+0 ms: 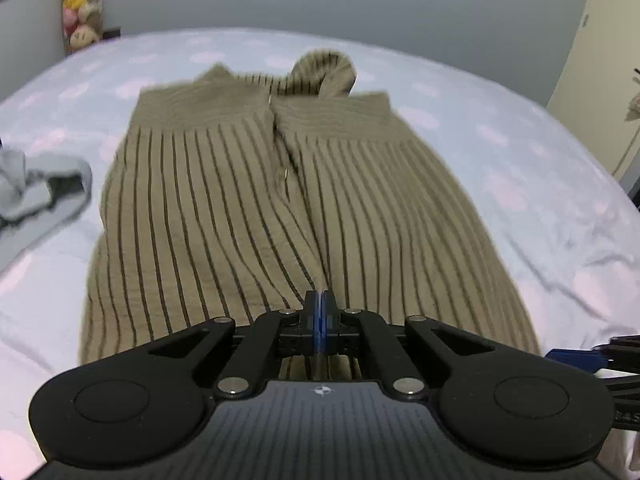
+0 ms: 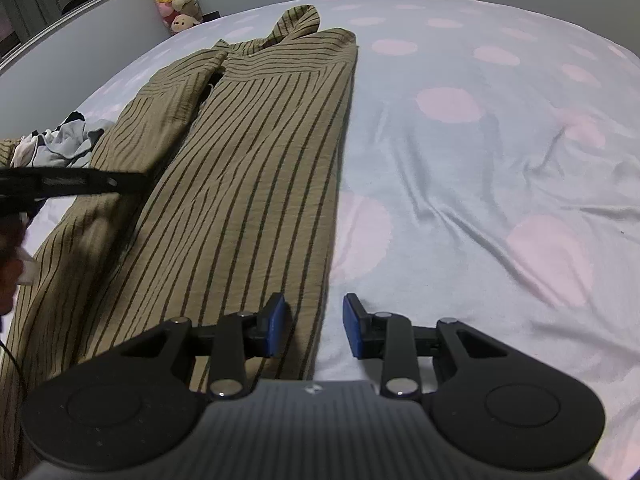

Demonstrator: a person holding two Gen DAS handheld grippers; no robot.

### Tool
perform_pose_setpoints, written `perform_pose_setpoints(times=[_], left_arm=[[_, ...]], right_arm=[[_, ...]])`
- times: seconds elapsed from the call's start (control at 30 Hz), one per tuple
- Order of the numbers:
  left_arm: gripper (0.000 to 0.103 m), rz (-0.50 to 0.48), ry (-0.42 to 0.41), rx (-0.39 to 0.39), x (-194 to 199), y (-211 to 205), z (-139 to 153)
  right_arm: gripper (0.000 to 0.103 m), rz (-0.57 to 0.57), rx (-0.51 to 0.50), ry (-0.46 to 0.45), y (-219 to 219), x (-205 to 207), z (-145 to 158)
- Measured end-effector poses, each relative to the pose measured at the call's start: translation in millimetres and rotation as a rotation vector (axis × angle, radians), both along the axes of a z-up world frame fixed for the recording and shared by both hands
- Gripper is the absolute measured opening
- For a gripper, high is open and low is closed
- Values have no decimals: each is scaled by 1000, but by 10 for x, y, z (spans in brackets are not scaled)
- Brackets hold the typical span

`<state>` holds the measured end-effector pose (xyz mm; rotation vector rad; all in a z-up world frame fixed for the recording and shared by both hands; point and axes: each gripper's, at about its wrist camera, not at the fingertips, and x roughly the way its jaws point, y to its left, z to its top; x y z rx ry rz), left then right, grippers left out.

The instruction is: Fold clothes

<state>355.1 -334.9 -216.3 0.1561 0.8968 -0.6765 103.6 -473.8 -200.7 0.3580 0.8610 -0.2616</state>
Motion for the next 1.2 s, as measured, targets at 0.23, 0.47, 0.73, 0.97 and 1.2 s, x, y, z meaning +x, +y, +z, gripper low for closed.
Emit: perform_pose_setpoints(times=[0.23,0.47,0.73,0.97,1.2], left_arm=[[21,-14,15,-3,26,110,88],[30,41,-49,-13,-107,565,389],[40,91,4,17,-507,1055,532],[40,-55,73,37,-1186,829,348],[14,-70,114,118,-1425,715,79]], right_arm=[[36,-6,19,-11,-20,10,-21],[36,-1,18,-12,-26,6,-20],[37,1,11,-9,-9,15,-17],[40,16,-3,1,51,-17,-19],[41,-23,94,-23,46,-113,27]])
